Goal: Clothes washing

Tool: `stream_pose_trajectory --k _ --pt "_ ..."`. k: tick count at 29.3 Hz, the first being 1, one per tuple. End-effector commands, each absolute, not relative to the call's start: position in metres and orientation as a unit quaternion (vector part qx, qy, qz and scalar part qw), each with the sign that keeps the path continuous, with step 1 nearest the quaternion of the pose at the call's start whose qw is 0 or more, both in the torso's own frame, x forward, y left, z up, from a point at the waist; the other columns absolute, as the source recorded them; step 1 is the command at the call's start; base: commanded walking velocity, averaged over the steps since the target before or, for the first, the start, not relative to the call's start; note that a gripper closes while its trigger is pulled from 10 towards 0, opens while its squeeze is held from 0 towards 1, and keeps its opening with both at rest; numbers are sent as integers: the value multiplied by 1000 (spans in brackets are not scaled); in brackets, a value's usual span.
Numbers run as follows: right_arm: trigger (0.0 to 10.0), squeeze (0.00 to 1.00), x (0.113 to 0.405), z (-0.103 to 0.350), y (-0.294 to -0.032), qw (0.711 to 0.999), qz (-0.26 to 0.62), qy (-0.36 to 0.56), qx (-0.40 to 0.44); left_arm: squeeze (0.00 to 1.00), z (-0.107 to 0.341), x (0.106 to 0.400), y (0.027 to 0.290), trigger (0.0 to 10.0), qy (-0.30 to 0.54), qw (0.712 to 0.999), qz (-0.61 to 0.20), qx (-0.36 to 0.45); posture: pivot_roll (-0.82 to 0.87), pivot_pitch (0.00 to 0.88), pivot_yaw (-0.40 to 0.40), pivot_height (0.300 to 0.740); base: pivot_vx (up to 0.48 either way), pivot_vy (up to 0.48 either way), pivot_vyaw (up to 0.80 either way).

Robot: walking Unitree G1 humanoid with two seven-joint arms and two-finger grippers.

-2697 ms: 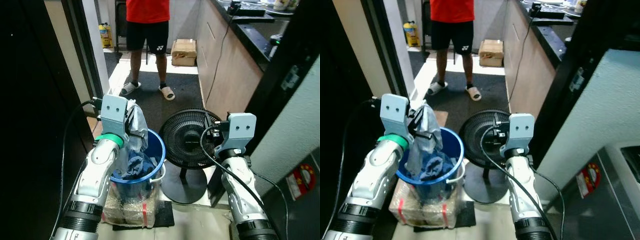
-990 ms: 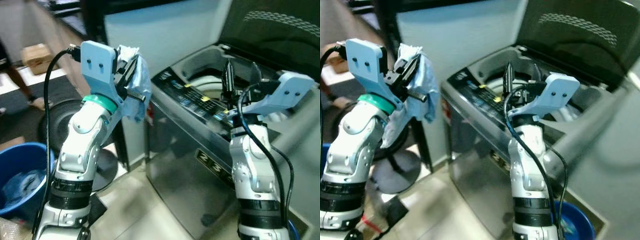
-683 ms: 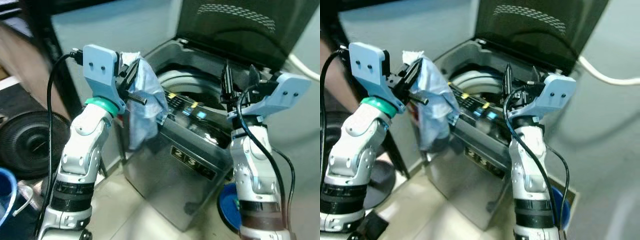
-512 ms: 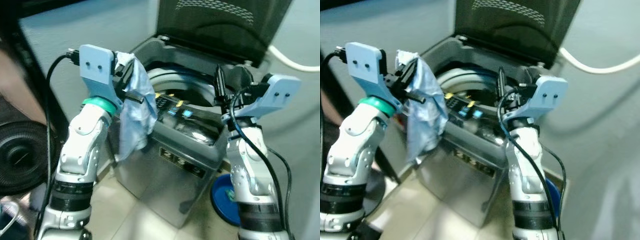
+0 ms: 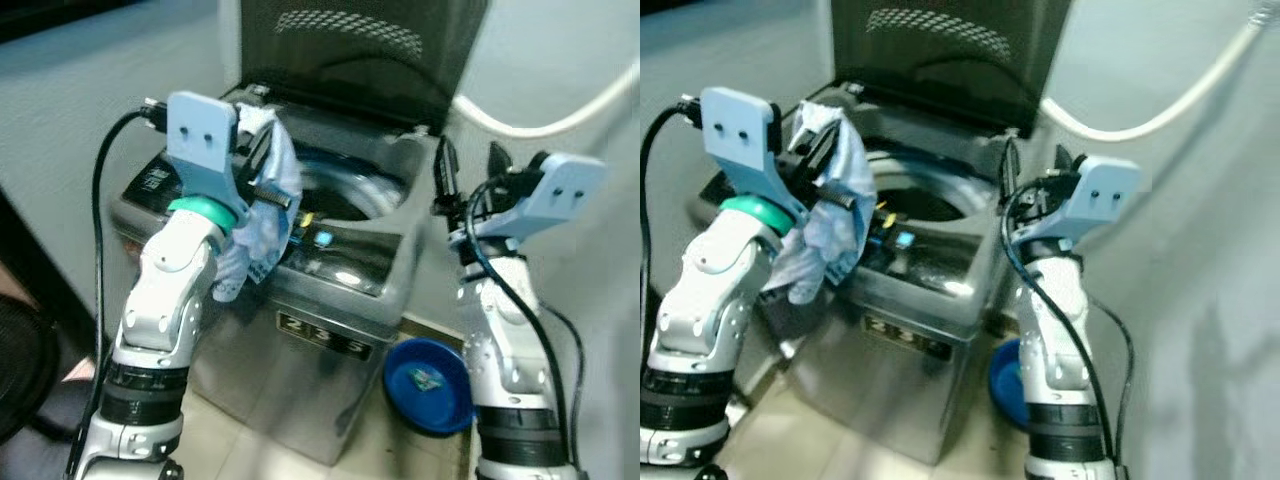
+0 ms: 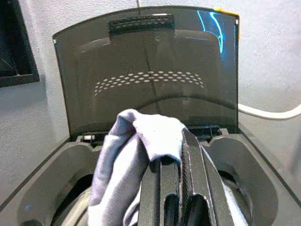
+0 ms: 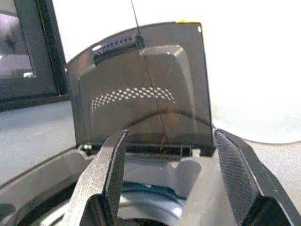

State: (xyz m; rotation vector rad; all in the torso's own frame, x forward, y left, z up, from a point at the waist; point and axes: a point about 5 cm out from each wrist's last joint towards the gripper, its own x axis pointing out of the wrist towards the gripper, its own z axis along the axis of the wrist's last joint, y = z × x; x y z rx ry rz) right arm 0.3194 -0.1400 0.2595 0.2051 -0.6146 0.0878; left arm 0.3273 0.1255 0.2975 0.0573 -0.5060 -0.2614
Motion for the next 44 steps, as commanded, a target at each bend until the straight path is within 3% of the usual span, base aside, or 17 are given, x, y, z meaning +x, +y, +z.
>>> stream_pose_trajectory --k 1,14,44 --pt "10000 0 319 257 -142 949 40 -298 93 0 301 325 125 10000 -264 956 -125 31 58 0 46 740 382 0 0" --pt "10000 0 321 254 -138 951 50 -293 82 0 300 326 125 10000 -263 957 -118 32 59 0 42 740 438 0 0" --pt "10000 0 320 249 -140 954 45 -287 76 0 296 324 119 10000 -252 957 -137 33 58 0 45 740 0 0 0"
